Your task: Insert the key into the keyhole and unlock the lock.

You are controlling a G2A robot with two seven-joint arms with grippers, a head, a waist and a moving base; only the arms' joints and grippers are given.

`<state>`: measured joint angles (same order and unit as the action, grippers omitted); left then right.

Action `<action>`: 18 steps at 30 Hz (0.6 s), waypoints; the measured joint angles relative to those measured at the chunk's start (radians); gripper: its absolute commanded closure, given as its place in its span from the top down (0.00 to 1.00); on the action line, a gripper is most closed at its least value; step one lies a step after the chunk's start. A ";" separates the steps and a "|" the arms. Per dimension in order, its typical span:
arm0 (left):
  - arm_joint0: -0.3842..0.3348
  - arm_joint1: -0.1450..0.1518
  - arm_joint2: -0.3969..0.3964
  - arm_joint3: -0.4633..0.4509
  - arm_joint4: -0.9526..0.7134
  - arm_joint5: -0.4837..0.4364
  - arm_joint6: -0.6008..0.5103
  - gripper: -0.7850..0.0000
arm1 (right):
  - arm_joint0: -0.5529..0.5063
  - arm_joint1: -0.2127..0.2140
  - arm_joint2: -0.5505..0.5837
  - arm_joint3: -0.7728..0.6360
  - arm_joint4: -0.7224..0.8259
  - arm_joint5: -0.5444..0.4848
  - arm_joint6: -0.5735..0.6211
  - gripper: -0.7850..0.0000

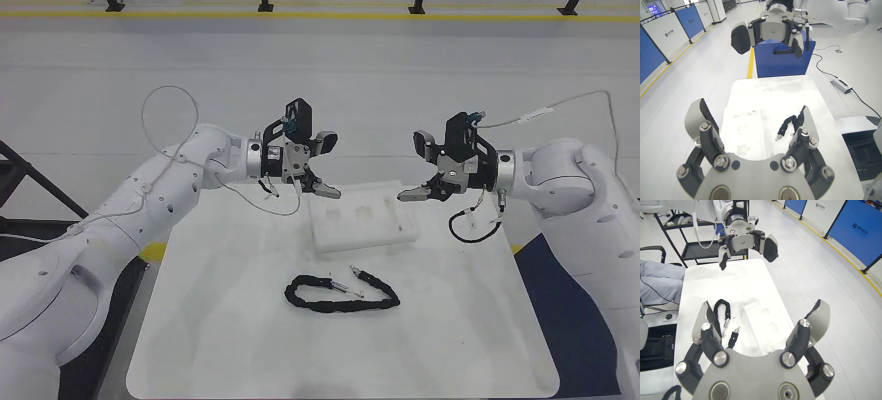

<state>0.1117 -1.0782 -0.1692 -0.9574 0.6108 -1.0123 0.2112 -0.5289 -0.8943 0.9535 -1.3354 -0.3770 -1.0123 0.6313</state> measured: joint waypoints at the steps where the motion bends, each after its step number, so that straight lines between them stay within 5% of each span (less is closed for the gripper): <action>1: -0.007 0.002 0.000 -0.005 -0.022 0.000 -0.021 1.00 | 0.012 0.003 -0.006 0.003 0.011 0.000 0.008 1.00; 9: -0.053 0.008 -0.001 -0.017 -0.247 0.000 -0.245 1.00 | 0.077 0.022 -0.052 0.039 0.067 0.000 0.037 1.00; 18: -0.052 0.008 -0.001 -0.018 -0.255 0.000 -0.249 1.00 | 0.077 0.022 -0.052 0.038 0.066 0.000 0.036 1.00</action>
<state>0.0596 -1.0700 -0.1700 -0.9753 0.3560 -1.0123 -0.0374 -0.4518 -0.8726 0.9019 -1.2970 -0.3109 -1.0123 0.6675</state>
